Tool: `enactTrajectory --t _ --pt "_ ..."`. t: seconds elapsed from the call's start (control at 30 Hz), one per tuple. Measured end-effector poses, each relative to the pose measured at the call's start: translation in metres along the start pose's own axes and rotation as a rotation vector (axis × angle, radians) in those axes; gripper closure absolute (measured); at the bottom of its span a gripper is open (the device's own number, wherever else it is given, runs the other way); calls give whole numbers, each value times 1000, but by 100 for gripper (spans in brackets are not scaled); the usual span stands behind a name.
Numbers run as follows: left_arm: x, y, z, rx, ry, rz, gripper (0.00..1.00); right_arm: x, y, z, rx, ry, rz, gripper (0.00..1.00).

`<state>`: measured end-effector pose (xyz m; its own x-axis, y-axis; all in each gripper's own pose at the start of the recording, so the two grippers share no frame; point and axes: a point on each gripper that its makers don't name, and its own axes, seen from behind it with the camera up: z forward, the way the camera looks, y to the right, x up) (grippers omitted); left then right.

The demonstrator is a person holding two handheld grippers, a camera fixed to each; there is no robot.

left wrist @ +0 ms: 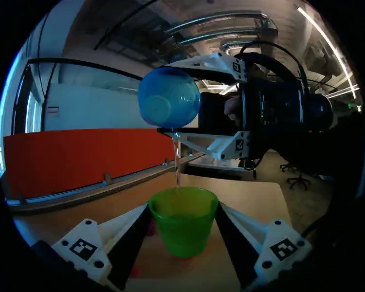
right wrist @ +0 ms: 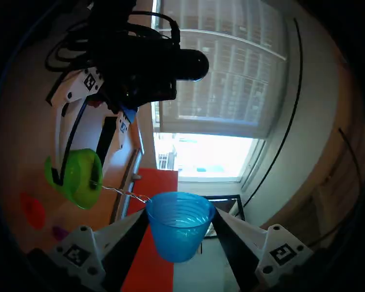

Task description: Pour water

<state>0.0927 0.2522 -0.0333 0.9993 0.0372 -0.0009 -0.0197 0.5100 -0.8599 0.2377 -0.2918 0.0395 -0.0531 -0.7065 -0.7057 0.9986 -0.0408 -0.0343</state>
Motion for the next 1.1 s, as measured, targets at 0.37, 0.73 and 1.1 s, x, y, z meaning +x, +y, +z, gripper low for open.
enactTrajectory --t 0.37,0.73,1.1 --pt "3 -2 0 2 4 -2 12 0 1 1 3 0 -55 7" --pt "2 -3 0 3 2 1 12 2 1 1 0 1 -50 7" --pt "1 -2 1 2 -4 6 13 1 -4 -4 -1 11 89 7"
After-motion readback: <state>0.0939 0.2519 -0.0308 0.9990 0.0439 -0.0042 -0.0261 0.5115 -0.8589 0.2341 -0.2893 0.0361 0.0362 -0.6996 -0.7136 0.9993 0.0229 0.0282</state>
